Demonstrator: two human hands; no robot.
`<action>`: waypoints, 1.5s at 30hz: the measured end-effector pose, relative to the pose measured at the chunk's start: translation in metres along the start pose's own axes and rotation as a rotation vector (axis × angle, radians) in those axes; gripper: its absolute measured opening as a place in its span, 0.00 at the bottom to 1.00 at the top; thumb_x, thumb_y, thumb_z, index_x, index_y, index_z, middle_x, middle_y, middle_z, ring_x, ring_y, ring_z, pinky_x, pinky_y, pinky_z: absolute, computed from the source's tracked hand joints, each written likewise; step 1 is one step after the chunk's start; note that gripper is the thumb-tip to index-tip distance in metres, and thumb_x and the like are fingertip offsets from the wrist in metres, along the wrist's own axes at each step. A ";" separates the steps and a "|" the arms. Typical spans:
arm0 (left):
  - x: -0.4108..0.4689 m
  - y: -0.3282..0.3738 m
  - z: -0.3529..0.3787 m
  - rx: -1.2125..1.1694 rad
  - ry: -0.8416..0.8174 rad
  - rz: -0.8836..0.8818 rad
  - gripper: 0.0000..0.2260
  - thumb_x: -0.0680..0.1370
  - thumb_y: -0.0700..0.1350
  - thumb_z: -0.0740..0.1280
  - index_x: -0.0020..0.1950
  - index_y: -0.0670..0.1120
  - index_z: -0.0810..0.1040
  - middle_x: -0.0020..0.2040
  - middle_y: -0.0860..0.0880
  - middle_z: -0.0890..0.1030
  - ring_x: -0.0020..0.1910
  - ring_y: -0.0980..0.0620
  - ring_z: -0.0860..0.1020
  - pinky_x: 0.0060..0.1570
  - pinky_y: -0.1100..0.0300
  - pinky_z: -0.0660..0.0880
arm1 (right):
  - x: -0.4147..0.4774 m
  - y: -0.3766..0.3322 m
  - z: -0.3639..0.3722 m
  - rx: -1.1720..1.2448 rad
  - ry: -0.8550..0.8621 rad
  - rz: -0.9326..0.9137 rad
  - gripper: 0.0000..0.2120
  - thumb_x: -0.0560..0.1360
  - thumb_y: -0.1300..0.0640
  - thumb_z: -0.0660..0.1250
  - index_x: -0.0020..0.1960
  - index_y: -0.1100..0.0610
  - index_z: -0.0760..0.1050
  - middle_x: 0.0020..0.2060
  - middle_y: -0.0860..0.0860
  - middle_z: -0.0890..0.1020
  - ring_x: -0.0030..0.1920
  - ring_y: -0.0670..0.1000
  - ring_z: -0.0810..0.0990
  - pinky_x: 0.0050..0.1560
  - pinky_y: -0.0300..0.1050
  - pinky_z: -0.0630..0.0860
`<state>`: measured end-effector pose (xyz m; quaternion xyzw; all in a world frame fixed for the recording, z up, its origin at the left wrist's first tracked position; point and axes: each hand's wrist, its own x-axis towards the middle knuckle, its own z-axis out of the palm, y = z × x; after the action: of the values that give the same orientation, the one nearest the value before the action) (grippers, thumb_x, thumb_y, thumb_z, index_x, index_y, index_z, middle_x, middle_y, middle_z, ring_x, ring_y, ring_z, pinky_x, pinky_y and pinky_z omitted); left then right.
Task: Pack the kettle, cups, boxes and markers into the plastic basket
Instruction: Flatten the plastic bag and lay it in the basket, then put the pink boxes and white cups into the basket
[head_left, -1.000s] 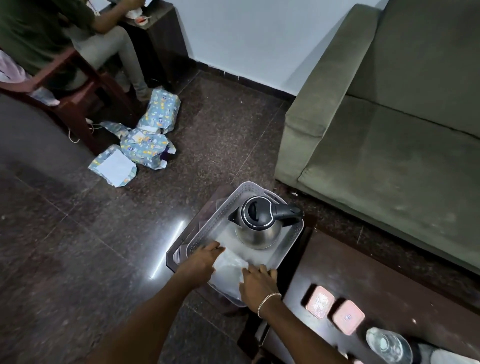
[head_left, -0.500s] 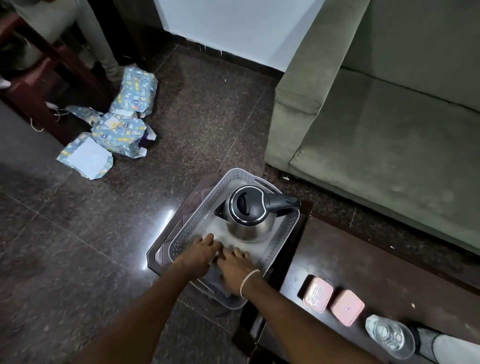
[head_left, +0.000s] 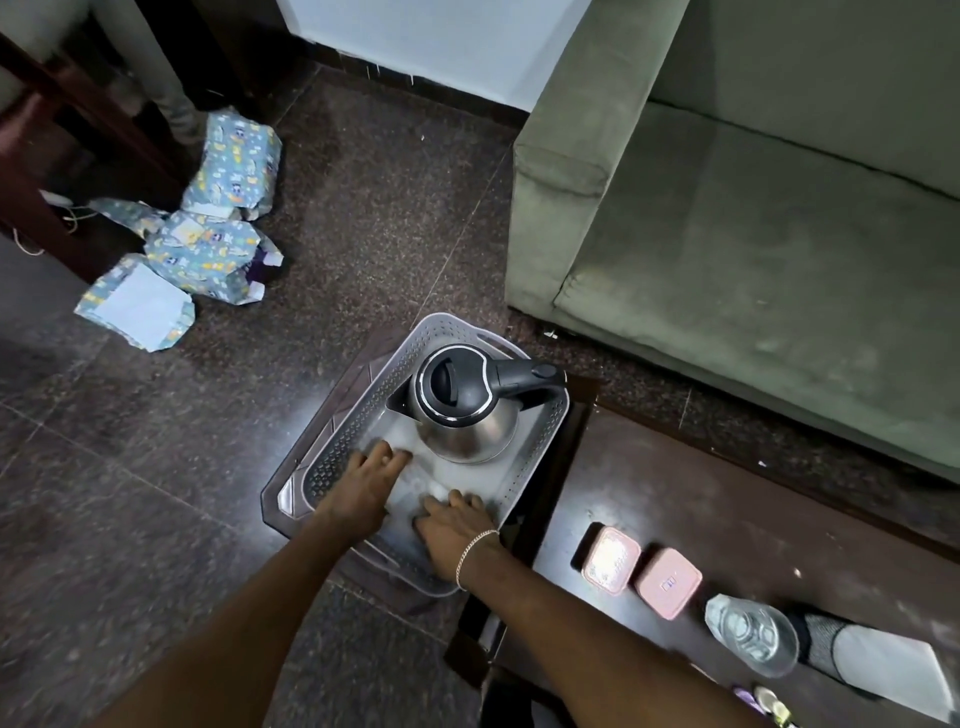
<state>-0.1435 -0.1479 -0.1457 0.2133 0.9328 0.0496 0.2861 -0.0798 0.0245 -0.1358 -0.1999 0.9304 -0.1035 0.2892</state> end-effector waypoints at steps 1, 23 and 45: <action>-0.001 -0.001 0.001 0.012 0.017 0.009 0.39 0.68 0.37 0.77 0.76 0.48 0.64 0.69 0.47 0.68 0.68 0.42 0.69 0.70 0.50 0.67 | -0.001 -0.001 0.000 -0.006 0.006 0.005 0.12 0.77 0.58 0.63 0.60 0.55 0.78 0.64 0.55 0.73 0.61 0.64 0.73 0.61 0.61 0.70; -0.073 0.139 -0.047 -0.178 0.358 0.066 0.27 0.69 0.43 0.82 0.64 0.44 0.75 0.59 0.45 0.72 0.50 0.42 0.78 0.50 0.48 0.79 | -0.161 0.065 -0.038 0.215 0.533 0.028 0.09 0.76 0.52 0.64 0.51 0.56 0.78 0.51 0.53 0.76 0.50 0.58 0.75 0.48 0.54 0.74; 0.040 0.300 0.106 0.213 -0.068 0.373 0.47 0.71 0.44 0.78 0.82 0.40 0.55 0.82 0.44 0.57 0.77 0.44 0.63 0.72 0.50 0.67 | -0.206 0.209 0.115 -0.088 0.069 0.587 0.42 0.69 0.48 0.71 0.74 0.68 0.60 0.64 0.64 0.75 0.64 0.62 0.74 0.72 0.60 0.59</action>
<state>-0.0038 0.1372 -0.1906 0.4131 0.8668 -0.0046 0.2792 0.0769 0.2925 -0.1906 0.0690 0.9614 0.0183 0.2658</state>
